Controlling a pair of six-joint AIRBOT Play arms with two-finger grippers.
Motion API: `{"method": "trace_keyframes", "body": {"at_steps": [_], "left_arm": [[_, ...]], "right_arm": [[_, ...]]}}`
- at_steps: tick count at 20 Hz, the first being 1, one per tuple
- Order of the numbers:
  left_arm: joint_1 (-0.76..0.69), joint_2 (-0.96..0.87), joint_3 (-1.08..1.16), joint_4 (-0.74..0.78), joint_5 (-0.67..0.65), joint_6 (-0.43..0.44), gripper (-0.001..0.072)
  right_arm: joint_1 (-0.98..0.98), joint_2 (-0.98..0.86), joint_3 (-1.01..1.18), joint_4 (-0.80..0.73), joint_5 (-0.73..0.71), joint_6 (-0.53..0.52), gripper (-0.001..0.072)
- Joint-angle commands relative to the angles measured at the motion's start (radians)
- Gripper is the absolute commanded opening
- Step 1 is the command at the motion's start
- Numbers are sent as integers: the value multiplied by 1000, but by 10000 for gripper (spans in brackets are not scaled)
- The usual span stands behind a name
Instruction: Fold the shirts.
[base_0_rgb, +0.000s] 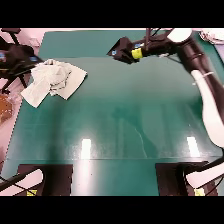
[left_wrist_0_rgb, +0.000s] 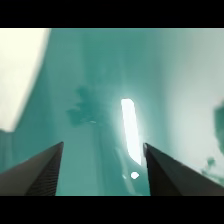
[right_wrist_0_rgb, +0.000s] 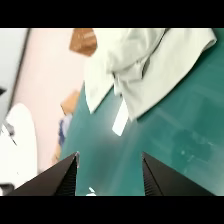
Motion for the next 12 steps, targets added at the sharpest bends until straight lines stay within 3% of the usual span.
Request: {"method": "trace_keyframes", "body": {"at_steps": [1,3,6,7,8,10,12], "left_arm": [[141,-1,0,181,19,7,585],[138,-11,-8,298,70,76,585],[113,-92,-15,284,111,283,586],[84,-138,-15,284,112,356,610],[49,-184,-15,285,114,418,686],[-41,-275,-15,301,141,536,686],[-135,-343,-15,412,199,618,687]], "right_arm": [[7,-125,7,133,-173,13,462],[7,-164,45,135,-159,-9,462],[6,-170,110,127,-139,-84,462],[5,-170,137,126,-126,-102,462],[5,-170,170,117,-106,-109,462],[5,-167,216,96,-71,-116,462],[5,-124,170,93,-66,-136,462]]}}
